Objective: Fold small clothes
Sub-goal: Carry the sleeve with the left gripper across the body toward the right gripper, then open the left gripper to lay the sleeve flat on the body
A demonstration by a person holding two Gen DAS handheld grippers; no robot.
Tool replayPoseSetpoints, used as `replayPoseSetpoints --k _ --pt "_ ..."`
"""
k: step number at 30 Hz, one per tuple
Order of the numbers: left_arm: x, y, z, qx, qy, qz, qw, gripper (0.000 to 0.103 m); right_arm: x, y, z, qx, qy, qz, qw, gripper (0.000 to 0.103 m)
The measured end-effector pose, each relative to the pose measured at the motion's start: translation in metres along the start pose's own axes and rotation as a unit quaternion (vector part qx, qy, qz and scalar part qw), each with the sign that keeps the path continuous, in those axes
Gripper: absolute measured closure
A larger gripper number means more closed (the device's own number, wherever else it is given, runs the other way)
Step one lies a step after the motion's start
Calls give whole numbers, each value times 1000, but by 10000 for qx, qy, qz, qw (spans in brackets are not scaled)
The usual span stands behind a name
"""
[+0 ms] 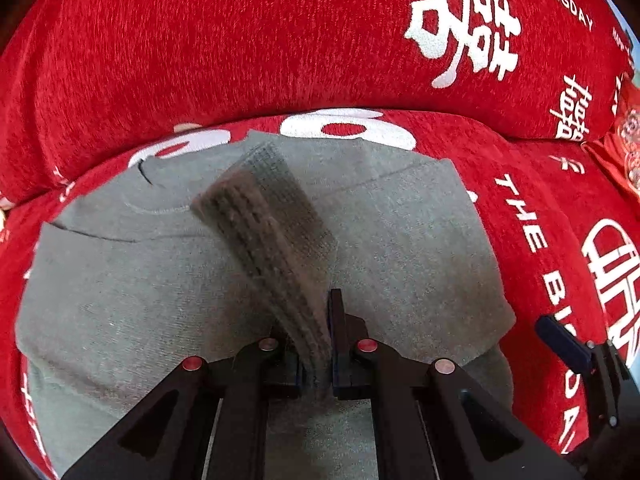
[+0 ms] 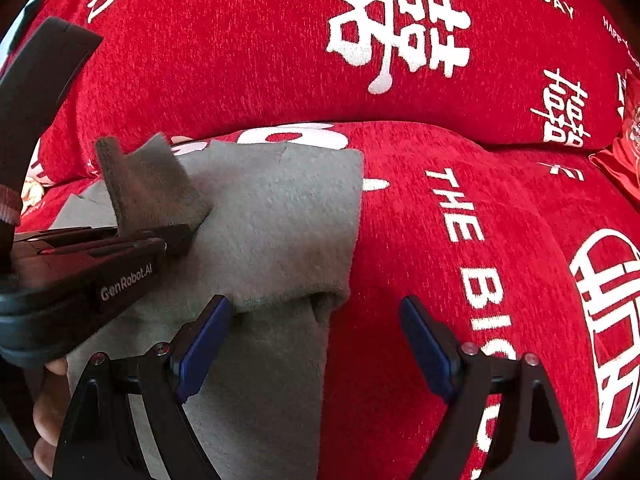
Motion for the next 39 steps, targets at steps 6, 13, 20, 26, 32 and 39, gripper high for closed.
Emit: replayPoseSetpoints --k 6,13,20,26,32,39 --pt "0 2 -4 395 17 -136 9991 33 3 7 0 -18 12 -82 10000 15" --pt "8 3 -12 695 57 -148 9975 37 6 9 -5 -4 0 -55 10000 15" --pt "12 14 -36 1225 -90 -111 9924 37 1 14 -14 -243 -147 76 9996 15" --pt "13 36 -34 1338 -27 -361 9904 37 -11 49 -9 -867 -287 -54 9958 15" --pt "18 60 -37 1352 -67 -456 9897 36 -21 67 1 -1198 -324 -38 9923 15" --pt "17 82 -49 1363 -260 -450 9893 36 -22 76 7 -1096 -295 -238 9933 15"
Point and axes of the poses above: each gripper's, at about its wrist camera, not at the fingertips, and z roughly the way its jaws point, y to its left, x to its underside, the point moved 10 cm from there along z, roughly the way its jaws point, and after that the axes turned 4 degrees about -z, right-handed, at the moved point
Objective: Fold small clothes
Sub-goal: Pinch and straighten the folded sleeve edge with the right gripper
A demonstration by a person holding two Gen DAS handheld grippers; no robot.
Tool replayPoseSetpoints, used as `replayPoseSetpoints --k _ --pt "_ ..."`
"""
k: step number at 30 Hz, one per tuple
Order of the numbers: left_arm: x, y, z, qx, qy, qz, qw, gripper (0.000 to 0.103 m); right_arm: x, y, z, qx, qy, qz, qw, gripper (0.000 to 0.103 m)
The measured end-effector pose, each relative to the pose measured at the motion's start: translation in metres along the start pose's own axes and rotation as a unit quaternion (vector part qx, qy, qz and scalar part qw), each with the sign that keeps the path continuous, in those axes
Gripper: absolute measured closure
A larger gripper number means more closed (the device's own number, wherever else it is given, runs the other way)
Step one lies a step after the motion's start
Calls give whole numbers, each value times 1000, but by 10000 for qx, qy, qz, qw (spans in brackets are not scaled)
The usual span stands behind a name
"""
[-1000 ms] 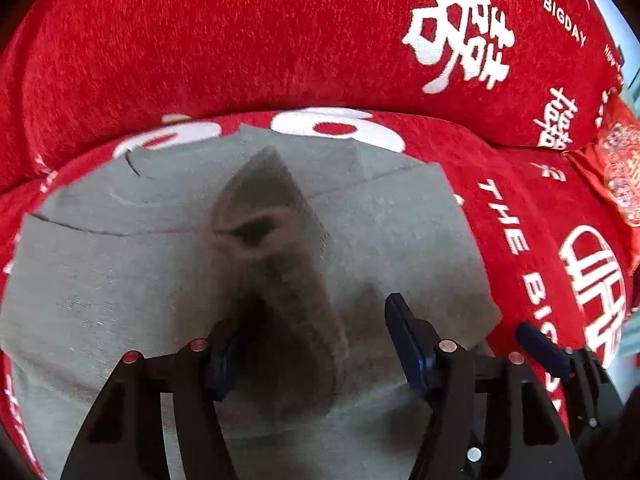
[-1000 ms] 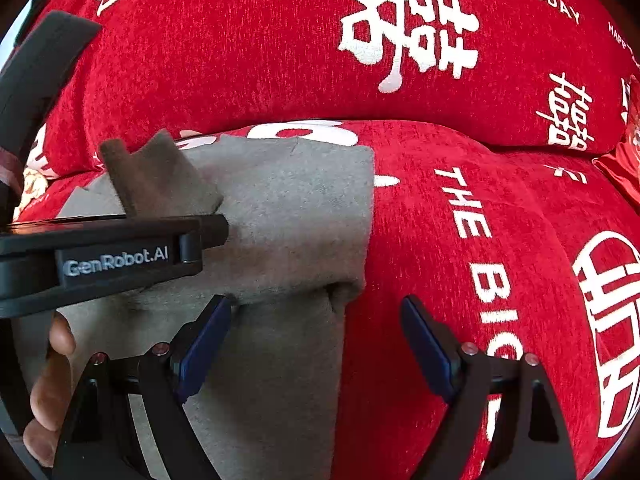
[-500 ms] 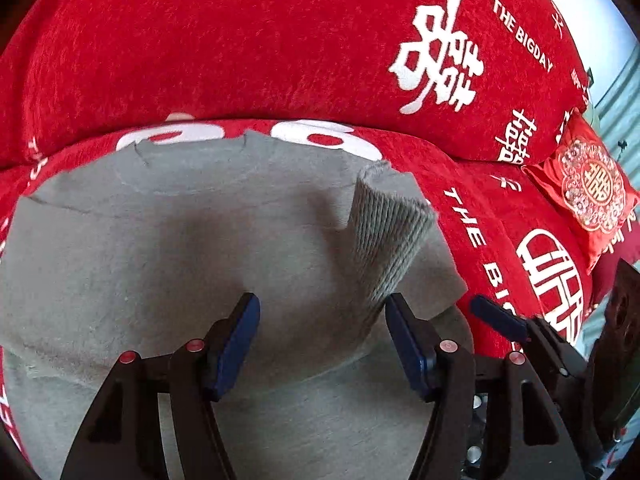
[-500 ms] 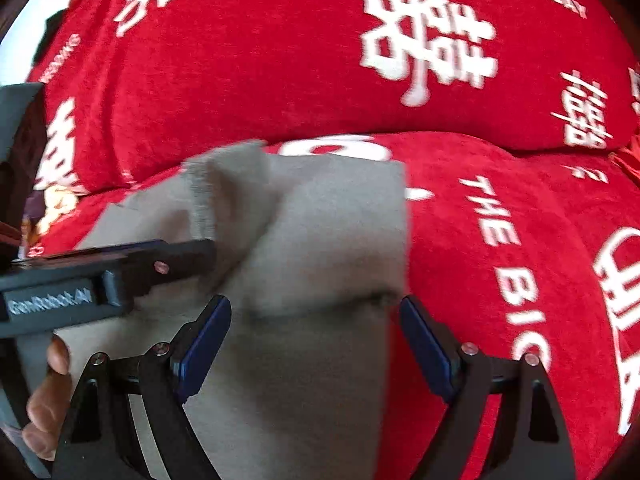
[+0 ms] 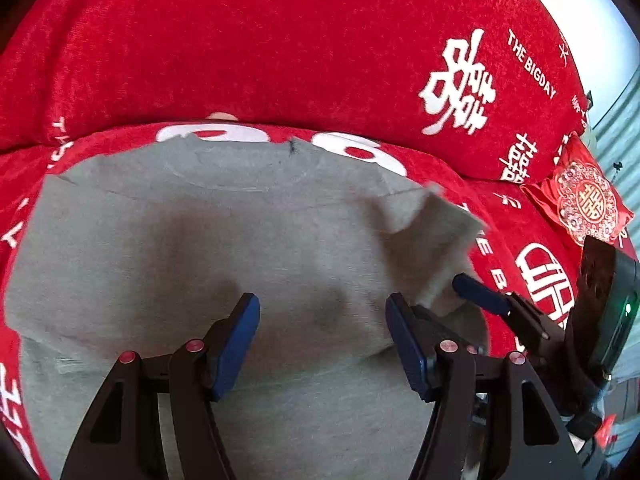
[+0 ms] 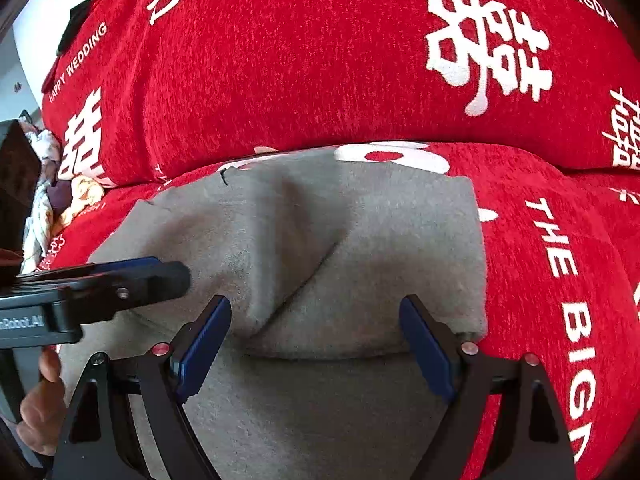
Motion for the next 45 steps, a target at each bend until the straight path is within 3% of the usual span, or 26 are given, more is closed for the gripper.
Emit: replayPoseSetpoints --k 3,5,7,8,9,10,15,21,24,26,28,31,36,40,43,45 --pt "2 20 0 -191 33 -115 9997 36 -6 -3 13 113 77 90 9999 15" --pt "2 35 0 -290 43 -265 9992 36 -8 -7 21 13 133 291 9995 26" --pt "2 52 -2 -407 32 -393 9984 36 -9 -13 27 -102 209 496 9985 66" --pt "2 59 -2 -477 12 -428 9979 36 -9 -17 28 -93 255 539 9982 75" --pt "1 66 -2 -539 -2 -465 9975 36 -10 -20 28 -115 256 577 9979 93" --pt "2 70 -3 -562 -8 -494 9972 36 -11 -24 25 -200 213 676 9973 95" --pt "0 73 -1 -606 -51 -499 9969 36 -17 -35 9 -111 -159 784 9967 95" --pt "3 72 -3 -843 -62 -253 9961 36 -8 -51 23 -45 6 1077 9942 95" --pt "1 77 -14 -1003 -198 -221 9945 36 -7 -57 17 -39 56 1178 9930 78" --pt "0 80 -21 -1140 -288 -110 9930 36 -9 -67 5 324 -7 1117 9932 67" --pt "0 85 -26 -1306 -353 12 9908 36 -11 -80 -9 769 -96 1147 9904 46" --pt "2 94 -25 -1430 -314 23 9892 36 -16 -87 -35 1269 -421 1119 9847 38" --pt "7 107 -22 -1522 -257 -40 9880 36 -29 -48 -41 932 -519 624 9923 38" --pt "9 112 -22 -1551 -262 -4 9876 36 -26 -24 -21 676 -284 201 9971 36" --pt "9 120 -23 -1563 -298 11 9873 36 -8 -32 3 594 174 421 9972 37" --pt "9 127 -27 -1547 -355 -43 9873 36 -4 -41 1 565 73 484 9972 37"
Point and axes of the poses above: each gripper's, at about its wrist camera, not at the fingertips, and z roughly the way its jaws point, y to its left, x to its underside, the point moved 10 cm from there along z, roughly the way its jaws point, and after that the axes turned 4 degrees about -z, right-handed, at the moved point
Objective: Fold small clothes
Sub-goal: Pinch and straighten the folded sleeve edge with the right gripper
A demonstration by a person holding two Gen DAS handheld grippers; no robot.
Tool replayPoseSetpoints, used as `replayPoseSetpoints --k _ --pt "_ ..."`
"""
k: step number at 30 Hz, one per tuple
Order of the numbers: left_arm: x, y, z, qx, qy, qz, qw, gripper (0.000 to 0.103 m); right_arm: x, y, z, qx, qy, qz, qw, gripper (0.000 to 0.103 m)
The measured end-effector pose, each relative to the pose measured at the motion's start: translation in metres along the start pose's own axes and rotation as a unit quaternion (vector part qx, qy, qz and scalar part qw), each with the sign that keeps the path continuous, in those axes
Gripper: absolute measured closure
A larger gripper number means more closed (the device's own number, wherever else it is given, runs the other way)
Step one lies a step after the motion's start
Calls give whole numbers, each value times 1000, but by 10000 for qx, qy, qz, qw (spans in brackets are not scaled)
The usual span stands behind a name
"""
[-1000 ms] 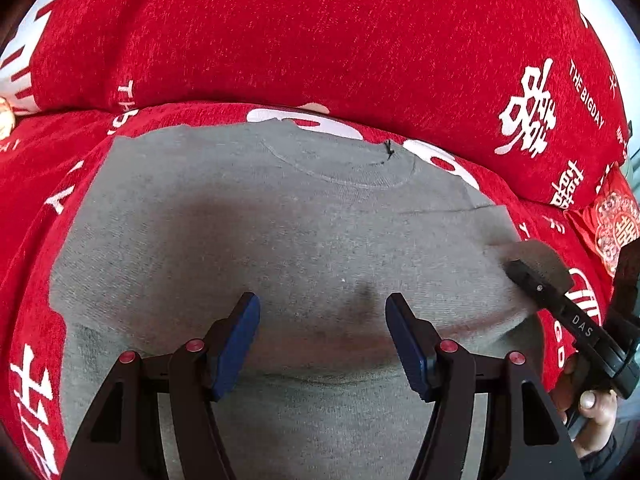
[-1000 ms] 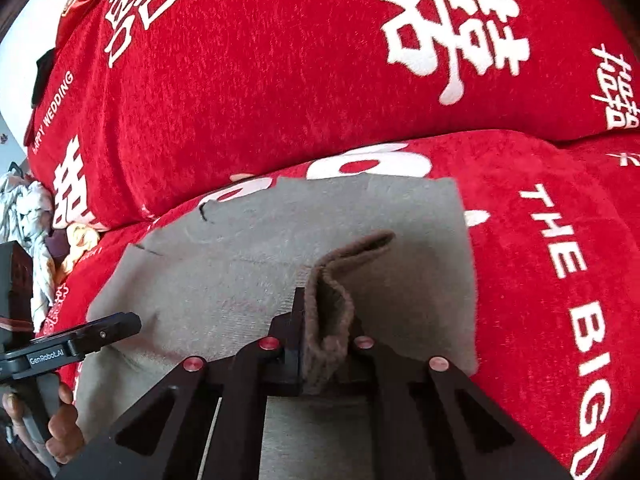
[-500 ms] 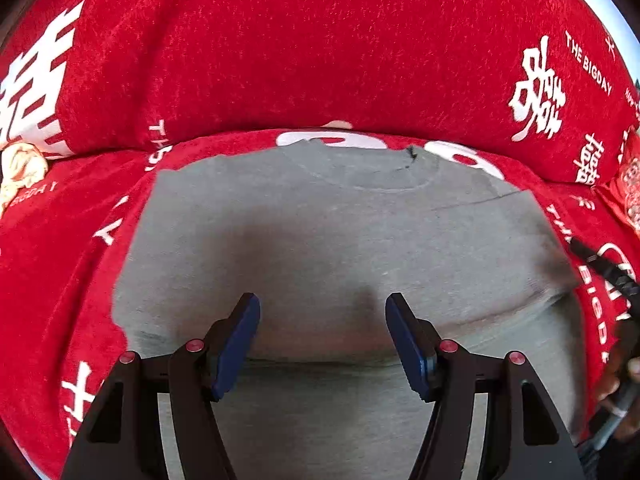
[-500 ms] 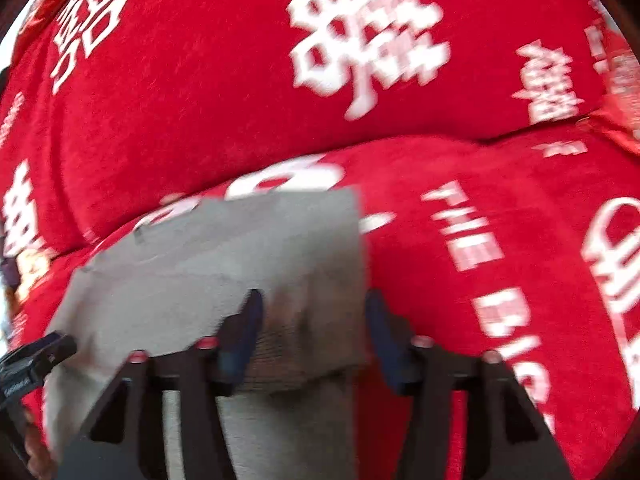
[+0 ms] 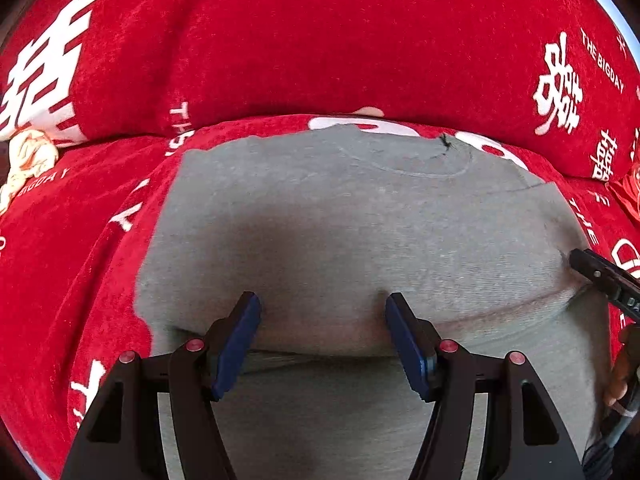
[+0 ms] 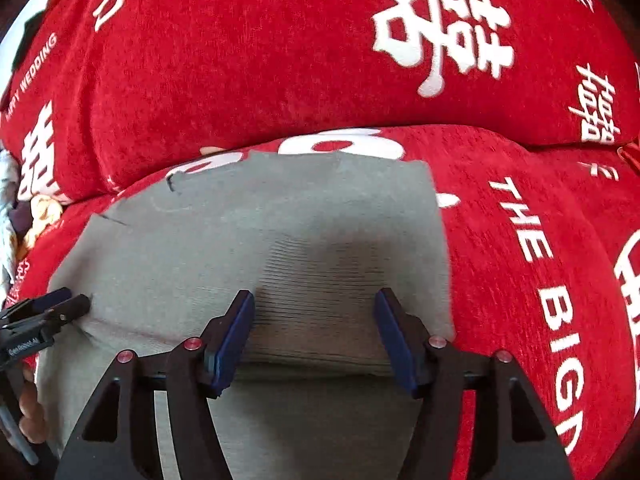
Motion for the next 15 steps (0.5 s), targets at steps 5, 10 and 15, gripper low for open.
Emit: replayPoseSetpoints --k 5,10,15 --pt "4 11 -21 -149 -148 -170 9996 36 3 -8 -27 758 -101 -283 9967 36" --pt "37 -38 -28 40 -99 573 9983 36 20 62 -40 167 -119 -960 9952 34" --pt "54 -28 -23 -217 -103 554 9982 16 61 100 -22 114 241 -1577 9871 33"
Point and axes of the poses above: each gripper's, at about its wrist camera, not at the fingertips, and z roughly the way its jaws point, y to its left, x to its underside, the point moved 10 cm from there along z, roughly the way its jaws point, and after that the axes turned 4 degrees about -z, right-handed, at the moved point
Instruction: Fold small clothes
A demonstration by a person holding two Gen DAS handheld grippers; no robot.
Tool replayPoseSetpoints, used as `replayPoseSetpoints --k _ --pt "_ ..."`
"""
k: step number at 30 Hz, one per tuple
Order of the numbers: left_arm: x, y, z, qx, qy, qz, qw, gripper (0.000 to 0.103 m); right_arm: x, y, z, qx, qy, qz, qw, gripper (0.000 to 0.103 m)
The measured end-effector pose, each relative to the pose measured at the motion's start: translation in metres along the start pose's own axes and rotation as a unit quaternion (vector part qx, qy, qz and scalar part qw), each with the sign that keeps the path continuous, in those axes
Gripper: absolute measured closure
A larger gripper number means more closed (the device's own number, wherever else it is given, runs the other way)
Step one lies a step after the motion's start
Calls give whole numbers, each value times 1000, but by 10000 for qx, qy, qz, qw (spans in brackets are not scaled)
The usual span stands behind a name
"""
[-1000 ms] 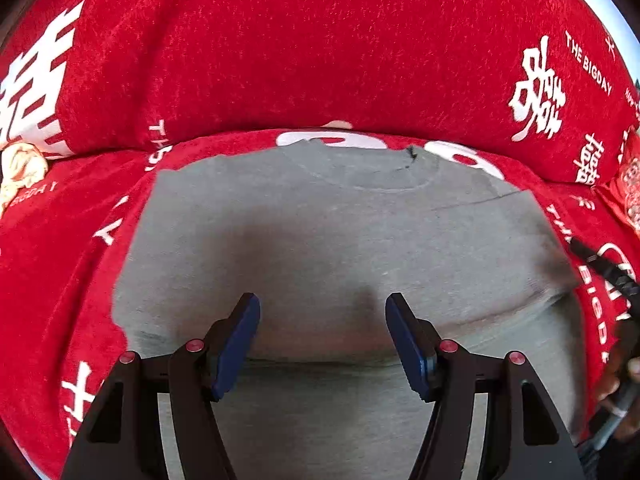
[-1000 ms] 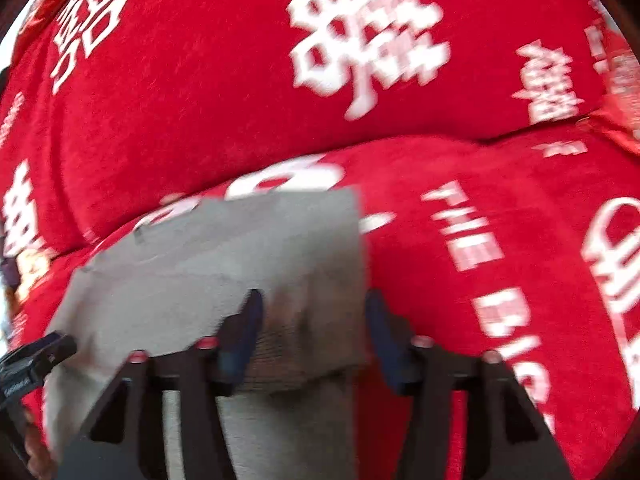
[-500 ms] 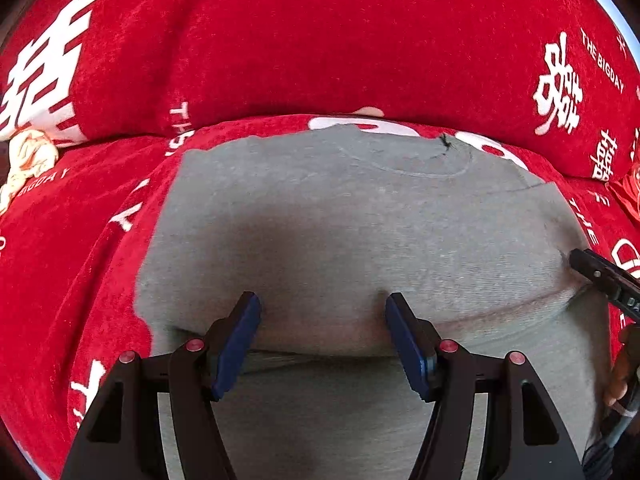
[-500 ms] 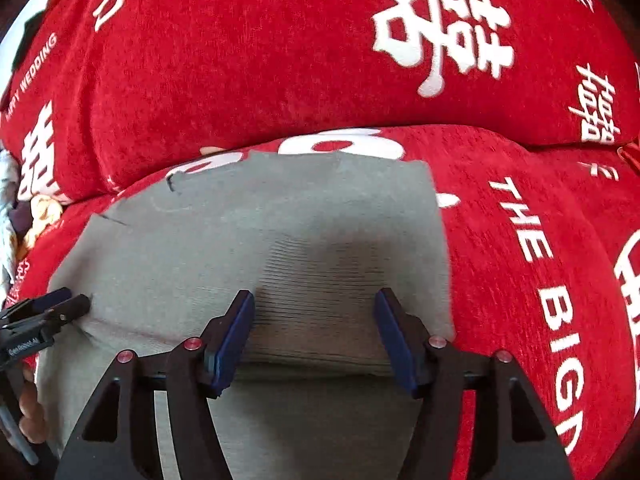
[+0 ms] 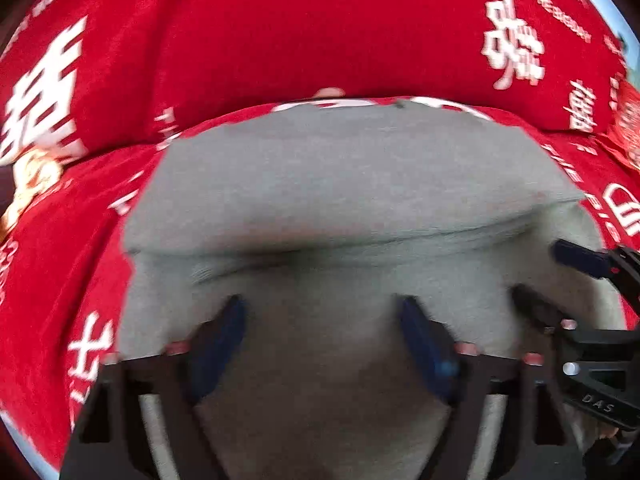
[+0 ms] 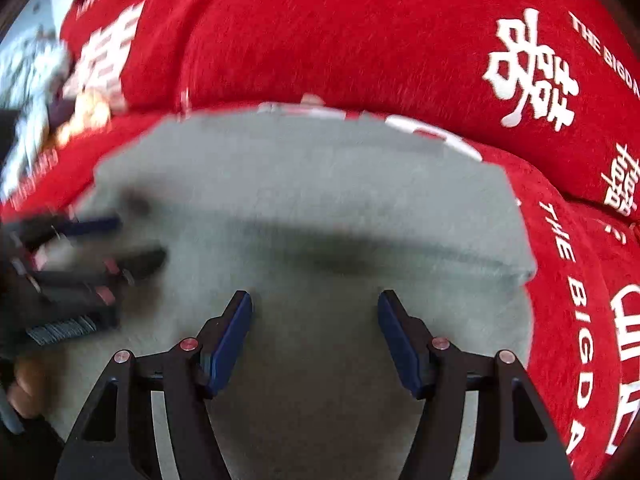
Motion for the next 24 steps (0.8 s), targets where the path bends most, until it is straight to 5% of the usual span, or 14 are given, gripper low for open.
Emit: replayPoseSetpoints --k 3,14,18,24 --pt "13 18 -8 95 -38 -137 9999 16 12 -12 -9 107 -155 103 9998 25" --pt "55 56 -36 195 -284 -302 9990 8 58 -51 -42 247 -424 306 9983 25" --pt "69 62 -53 -157 -201 -208 9995 8 70 -51 -60 478 -267 199 9983 25" --pt "97 -5 -82 233 -434 452 9978 8 68 38 -86 -142 -674 -878 9937 25"
Point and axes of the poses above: each gripper's, at about its wrist camera, not at the fingertips, and z roughly the way its jaws point, y to its left, x to its underside, the point moved 10 cm from there along z, roughly the way its jaws point, and after that the axes turned 4 degrees about -z, right-handed, at the moved point
